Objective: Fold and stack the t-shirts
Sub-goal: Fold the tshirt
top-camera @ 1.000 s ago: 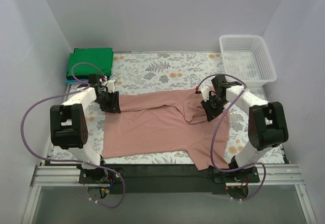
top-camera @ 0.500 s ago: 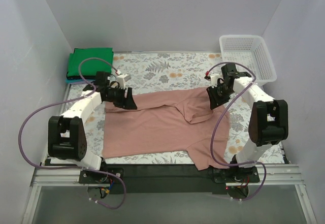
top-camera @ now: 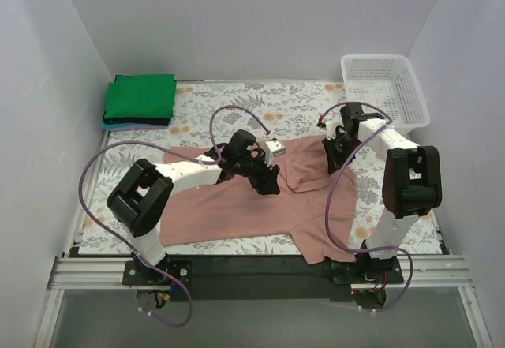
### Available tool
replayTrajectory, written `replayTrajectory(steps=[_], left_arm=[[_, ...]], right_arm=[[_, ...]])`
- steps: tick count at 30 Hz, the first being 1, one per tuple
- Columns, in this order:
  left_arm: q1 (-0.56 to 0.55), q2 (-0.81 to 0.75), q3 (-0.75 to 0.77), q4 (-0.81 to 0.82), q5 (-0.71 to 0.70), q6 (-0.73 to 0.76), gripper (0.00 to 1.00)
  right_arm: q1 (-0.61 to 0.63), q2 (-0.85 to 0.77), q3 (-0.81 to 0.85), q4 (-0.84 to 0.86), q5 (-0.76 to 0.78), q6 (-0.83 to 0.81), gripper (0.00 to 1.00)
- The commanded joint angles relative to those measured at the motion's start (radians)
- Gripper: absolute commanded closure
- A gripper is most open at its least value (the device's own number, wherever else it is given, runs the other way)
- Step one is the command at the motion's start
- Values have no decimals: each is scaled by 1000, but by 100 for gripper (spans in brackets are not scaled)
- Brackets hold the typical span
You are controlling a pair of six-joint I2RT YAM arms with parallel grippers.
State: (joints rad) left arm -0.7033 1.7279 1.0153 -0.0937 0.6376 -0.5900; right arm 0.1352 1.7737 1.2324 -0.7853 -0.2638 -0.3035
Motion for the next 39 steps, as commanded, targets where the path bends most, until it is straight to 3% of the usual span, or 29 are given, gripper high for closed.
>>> replayTrajectory(steps=[1,18,23,33,39], left_arm=[[-67,43,35,187,-39,42,51],[-177,202,100,285,-78,170,58],[-219,226,117,291,-139,214,69],[-223,249,111,336,-243,225,78],[-223,246,121,342,-283,229,89]], right_arm=[[-6,-10,-7,-2,-15,10,96],[-8,-149,-117,-34,-31,-3,99],[-8,-145,-116,-37,-46,0,99],[-11,-149,-117,-43,-46,-5,99],[-9,-143,-116,-43,-54,-5,99]])
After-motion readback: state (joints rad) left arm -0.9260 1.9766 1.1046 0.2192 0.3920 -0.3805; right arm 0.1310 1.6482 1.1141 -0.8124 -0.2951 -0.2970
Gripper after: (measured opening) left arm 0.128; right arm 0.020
